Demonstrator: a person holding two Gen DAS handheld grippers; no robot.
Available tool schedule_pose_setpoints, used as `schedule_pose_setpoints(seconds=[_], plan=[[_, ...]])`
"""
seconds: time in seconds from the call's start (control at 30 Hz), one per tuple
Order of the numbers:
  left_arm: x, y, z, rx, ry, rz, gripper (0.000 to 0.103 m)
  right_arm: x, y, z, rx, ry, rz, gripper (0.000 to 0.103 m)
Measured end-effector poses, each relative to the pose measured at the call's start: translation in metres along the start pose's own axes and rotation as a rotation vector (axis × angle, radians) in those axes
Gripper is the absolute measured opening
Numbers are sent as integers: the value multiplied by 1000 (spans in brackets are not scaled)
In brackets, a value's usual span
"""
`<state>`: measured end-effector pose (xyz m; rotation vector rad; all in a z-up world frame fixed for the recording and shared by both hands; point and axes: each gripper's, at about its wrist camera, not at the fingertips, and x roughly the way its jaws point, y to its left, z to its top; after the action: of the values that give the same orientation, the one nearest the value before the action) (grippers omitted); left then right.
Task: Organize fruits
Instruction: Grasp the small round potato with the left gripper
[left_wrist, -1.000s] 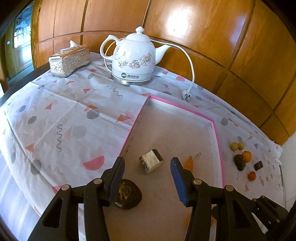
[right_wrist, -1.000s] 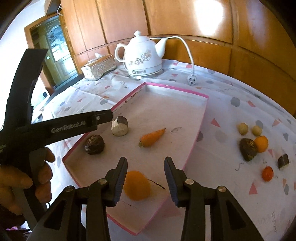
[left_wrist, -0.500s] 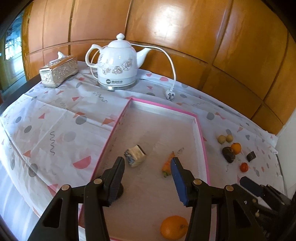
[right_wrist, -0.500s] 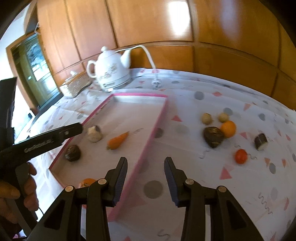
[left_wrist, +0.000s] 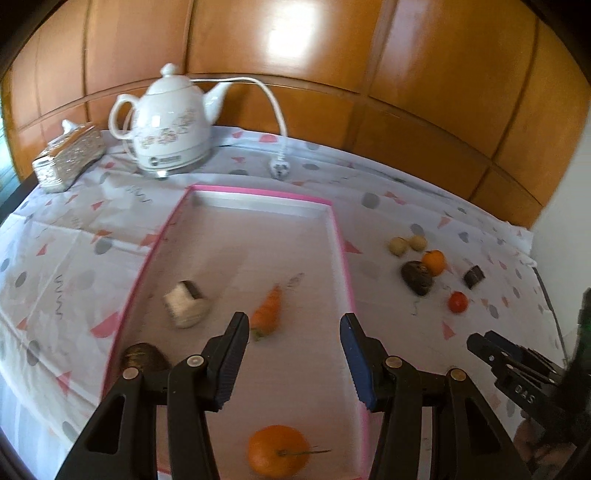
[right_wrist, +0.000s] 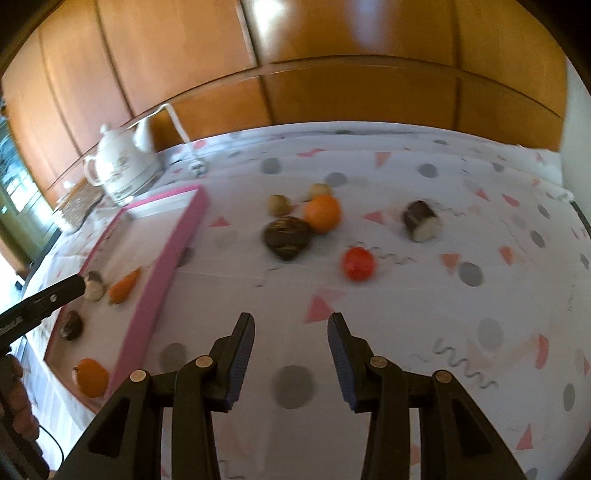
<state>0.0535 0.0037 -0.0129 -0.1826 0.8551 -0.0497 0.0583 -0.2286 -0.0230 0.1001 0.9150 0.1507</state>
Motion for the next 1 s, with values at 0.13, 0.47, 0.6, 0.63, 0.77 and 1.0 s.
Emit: schedule_pose_setpoints(seconds=[0.13, 0.47, 0.6, 0.63, 0.77, 1.0], plan=[[6, -22, 7, 39, 10, -34, 51, -1, -20, -1, 50, -8, -29, 42], [40, -71, 39, 85, 68, -129, 30, -2, -52, 3, 99, -21, -63, 42], [58, -88, 54, 99, 77, -142, 29, -1, -58, 8, 106, -26, -63, 42], [62, -91, 57, 102, 80, -137, 29, -1, -59, 9, 105, -27, -64, 42], [85, -102, 66, 99, 113, -141, 29, 2, -65, 17, 102, -36, -73, 42], [121, -118, 74, 133, 168, -130, 29, 10, -82, 25, 130, -31, -82, 42]])
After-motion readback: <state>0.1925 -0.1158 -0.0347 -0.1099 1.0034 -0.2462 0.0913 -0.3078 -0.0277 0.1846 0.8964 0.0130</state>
